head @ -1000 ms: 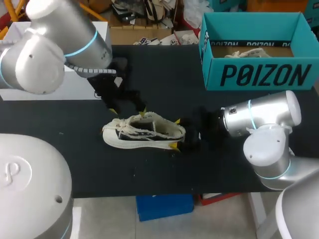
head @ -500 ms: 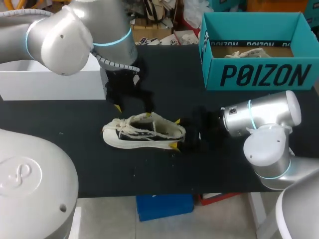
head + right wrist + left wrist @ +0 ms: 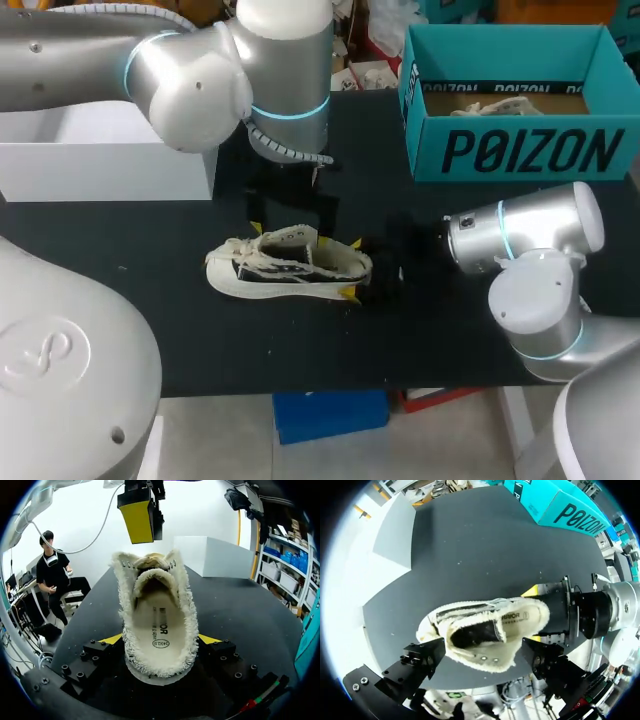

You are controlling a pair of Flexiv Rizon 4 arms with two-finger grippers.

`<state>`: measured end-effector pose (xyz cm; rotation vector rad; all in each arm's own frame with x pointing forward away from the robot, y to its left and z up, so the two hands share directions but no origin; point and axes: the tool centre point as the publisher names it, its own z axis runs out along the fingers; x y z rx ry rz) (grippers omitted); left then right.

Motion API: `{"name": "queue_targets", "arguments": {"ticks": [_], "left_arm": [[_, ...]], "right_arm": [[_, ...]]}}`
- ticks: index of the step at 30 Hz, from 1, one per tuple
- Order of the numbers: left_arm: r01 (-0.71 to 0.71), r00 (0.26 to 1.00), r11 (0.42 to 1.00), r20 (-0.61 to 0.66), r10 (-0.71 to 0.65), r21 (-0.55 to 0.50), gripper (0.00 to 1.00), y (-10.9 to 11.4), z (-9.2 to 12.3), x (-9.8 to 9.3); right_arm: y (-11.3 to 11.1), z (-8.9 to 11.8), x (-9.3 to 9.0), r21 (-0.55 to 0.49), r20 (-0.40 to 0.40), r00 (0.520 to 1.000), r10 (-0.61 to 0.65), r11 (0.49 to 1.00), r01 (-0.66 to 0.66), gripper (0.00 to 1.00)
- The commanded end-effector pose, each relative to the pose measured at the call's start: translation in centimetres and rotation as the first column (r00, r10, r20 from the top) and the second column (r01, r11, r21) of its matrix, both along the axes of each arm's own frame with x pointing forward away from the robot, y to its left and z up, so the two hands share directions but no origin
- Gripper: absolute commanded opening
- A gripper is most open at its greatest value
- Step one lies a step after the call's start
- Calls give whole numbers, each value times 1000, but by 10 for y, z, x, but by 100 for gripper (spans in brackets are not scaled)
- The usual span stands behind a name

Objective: Take the shoe out of the shoebox, open the shoe tongue, remove and reinsert the insole, then place the shoe into the shoebox

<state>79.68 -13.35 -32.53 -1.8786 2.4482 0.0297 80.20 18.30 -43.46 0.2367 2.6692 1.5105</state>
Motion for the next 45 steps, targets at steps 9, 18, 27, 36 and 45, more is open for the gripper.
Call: {"name": "queue_targets", "arguments": {"ticks": [9,18,27,36,45], "left_arm": [[-8,1000,964,22,2,266,100,-14,-21,2],[-18,1000,935,12,15,354,100,-7,-37,-3],[-33,999,922,28,24,385,100,-5,-46,-4],[-26,1000,906,26,17,421,82,0,-51,-10],[-16,1000,886,14,11,463,5,5,-57,-12]], "right_arm": [[2,-4,1,-1,0,1000,-1,1000,1,0],[2,-4,1,-1,0,1000,-1,1000,1,0],[2,-4,1,-1,0,1000,-1,1000,1,0],[2,-4,1,-1,0,1000,-1,1000,1,0],[2,-4,1,-1,0,1000,-1,1000,1,0]]}}
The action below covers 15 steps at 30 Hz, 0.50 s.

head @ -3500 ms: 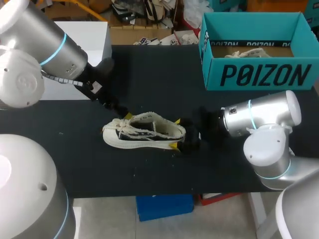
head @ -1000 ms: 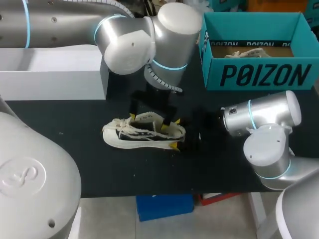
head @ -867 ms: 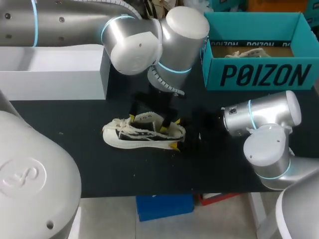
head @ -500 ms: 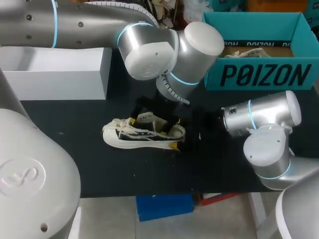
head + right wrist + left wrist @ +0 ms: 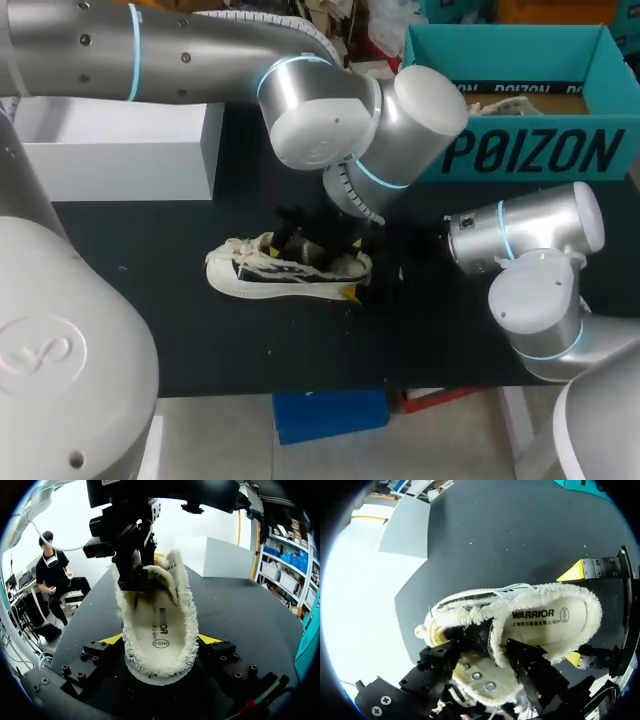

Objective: Take the shoe out of the shoebox, open the shoe tongue, remove and reinsert the insole, then place the shoe into the shoebox

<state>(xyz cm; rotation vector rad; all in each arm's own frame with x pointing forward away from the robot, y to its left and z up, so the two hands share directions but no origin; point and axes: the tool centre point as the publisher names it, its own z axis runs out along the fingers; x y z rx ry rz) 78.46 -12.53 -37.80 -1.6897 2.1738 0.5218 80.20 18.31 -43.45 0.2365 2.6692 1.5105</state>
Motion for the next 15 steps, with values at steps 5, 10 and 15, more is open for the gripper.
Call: {"name": "queue_targets", "arguments": {"ticks": [5,10,15], "left_arm": [[8,1000,999,-7,-8,32,0,-1,-4,0],[8,1000,1000,16,-8,13,0,-1,3,4],[13,999,1000,38,-12,-14,0,0,11,7]], "right_arm": [[2,-4,1,-1,0,1000,-1,1000,1,0],[2,-4,1,-1,0,1000,-1,1000,1,0],[2,-4,1,-1,0,1000,-1,1000,1,0]]}}
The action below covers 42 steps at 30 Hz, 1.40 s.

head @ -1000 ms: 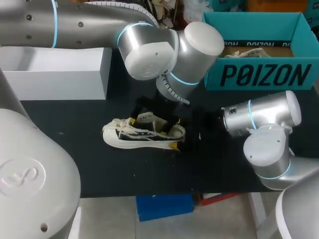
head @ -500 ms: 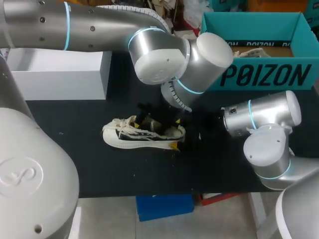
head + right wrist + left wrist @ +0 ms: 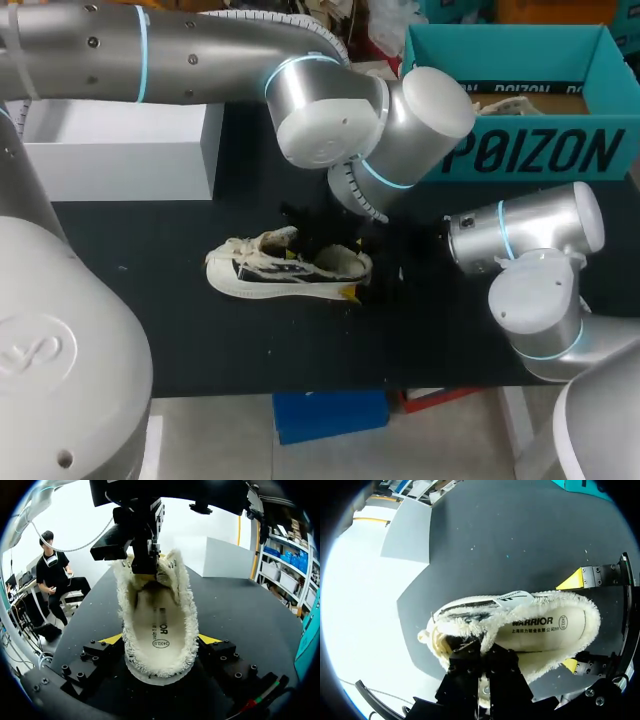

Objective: Take the shoe out of the shoebox, open the shoe tongue, remove and reinsert the insole, then place the shoe into the shoebox

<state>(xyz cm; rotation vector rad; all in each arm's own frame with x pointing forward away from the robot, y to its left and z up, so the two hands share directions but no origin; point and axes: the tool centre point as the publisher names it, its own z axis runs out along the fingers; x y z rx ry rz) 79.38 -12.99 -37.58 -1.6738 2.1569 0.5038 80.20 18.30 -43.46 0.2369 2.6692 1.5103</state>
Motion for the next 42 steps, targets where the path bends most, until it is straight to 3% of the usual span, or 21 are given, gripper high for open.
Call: {"name": "queue_targets", "arguments": {"ticks": [1,16,25,42], "left_arm": [[2,1000,999,20,-2,-32,0,6,11,-2],[-29,991,979,126,55,-201,0,27,43,5],[-39,985,967,153,80,-251,0,43,55,7],[-99,981,959,137,139,-265,0,79,43,1]], "right_arm": [[2,-4,1,-1,0,1000,-1,1000,1,0],[2,-4,1,-1,0,1000,-1,1000,1,0],[2,-4,1,-1,0,1000,-1,1000,1,0],[2,-4,1,-1,0,1000,-1,1000,1,0]]}}
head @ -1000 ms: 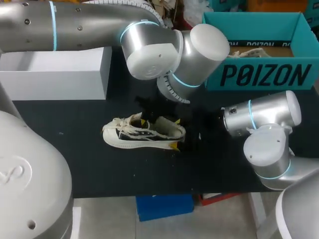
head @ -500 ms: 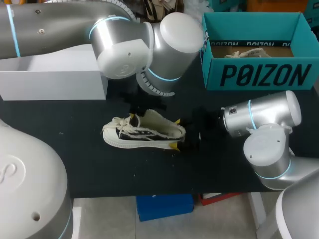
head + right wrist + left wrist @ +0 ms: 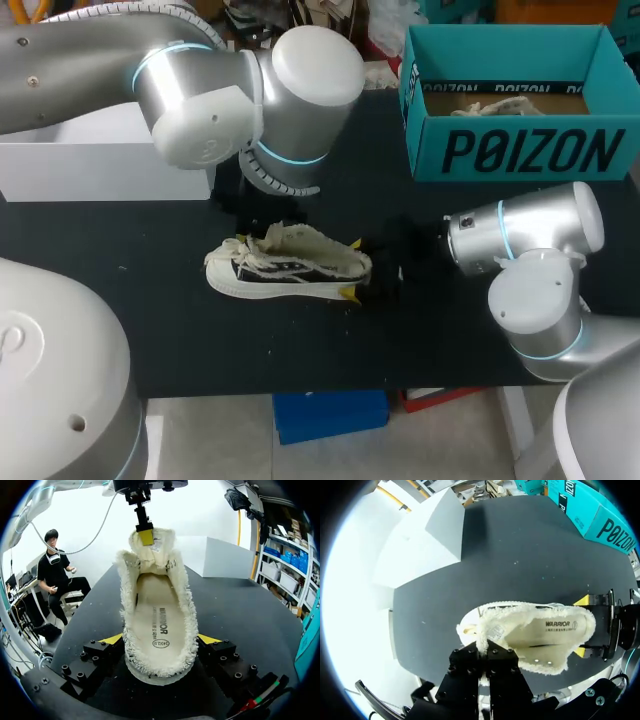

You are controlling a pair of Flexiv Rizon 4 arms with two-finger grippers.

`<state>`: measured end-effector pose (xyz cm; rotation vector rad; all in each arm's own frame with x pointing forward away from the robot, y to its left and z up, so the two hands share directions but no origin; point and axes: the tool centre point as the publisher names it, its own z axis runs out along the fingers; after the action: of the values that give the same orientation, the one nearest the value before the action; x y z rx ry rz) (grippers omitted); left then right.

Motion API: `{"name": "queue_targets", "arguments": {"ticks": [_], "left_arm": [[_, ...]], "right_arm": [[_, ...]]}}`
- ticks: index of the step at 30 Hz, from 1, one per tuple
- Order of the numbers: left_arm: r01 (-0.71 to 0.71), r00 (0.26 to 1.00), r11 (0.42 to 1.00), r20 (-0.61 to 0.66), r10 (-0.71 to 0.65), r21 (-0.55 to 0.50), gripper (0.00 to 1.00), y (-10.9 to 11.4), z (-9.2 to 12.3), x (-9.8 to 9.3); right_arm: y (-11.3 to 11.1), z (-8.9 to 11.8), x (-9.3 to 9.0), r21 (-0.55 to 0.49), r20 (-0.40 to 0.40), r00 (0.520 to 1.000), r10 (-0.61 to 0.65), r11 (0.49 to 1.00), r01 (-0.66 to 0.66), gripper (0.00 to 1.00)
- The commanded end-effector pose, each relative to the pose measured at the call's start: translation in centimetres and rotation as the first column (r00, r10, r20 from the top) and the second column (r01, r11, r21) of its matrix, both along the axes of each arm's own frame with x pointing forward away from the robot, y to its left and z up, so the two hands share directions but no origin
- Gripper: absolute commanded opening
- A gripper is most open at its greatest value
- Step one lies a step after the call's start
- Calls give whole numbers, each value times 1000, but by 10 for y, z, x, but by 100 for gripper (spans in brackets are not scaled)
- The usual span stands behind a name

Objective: Take the shoe out of the shoebox, open the shoe tongue, remove and reinsert the insole, then place the shoe into the shoebox

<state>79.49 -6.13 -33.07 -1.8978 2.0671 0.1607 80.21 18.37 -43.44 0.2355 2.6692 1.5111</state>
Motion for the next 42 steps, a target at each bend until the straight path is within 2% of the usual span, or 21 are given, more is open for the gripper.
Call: {"name": "queue_targets", "arguments": {"ticks": [1,8,16,24,25,27,29,30,31,32,39,42], "left_arm": [[-2,1000,999,-1,2,-43,0,11,-3,0],[-18,1000,998,-5,18,-52,0,17,-7,0],[-27,998,997,-60,23,-71,0,21,-28,-2],[-47,996,996,-76,42,-69,0,27,-36,-1],[-46,996,997,-81,40,-67,5,27,-38,-1],[-46,995,997,-88,40,-67,26,27,-39,-1],[-43,995,997,-94,36,-68,37,27,-40,-1],[-40,995,997,-95,34,-69,47,27,-40,-1],[-33,995,997,-97,26,-74,91,27,-40,-1],[-25,995,997,-96,18,-78,100,27,-39,-2],[123,988,977,-67,-137,-172,100,21,-16,1],[266,961,941,-17,-276,-209,100,16,1,3]], "right_arm": [[1,-4,1,-2,0,1000,-2,1000,2,0],[1,-4,1,-2,0,1000,-2,1000,2,0],[1,-4,1,-2,0,1000,-2,1000,2,0],[1,-4,1,-2,0,1000,-2,1000,2,0],[1,-4,1,-2,0,1000,-2,1000,2,0],[1,-4,1,-2,0,1000,-2,1000,2,0],[1,-4,1,-2,0,1000,-2,1000,2,0],[1,-4,1,-2,0,1000,-2,1000,2,0],[1,-4,1,-2,0,1000,-2,1000,2,0],[1,-4,1,-2,0,1000,-2,1000,2,0],[1,-4,1,-2,0,1000,-2,1000,2,0],[1,-4,1,-2,0,1000,-2,1000,2,0]]}}
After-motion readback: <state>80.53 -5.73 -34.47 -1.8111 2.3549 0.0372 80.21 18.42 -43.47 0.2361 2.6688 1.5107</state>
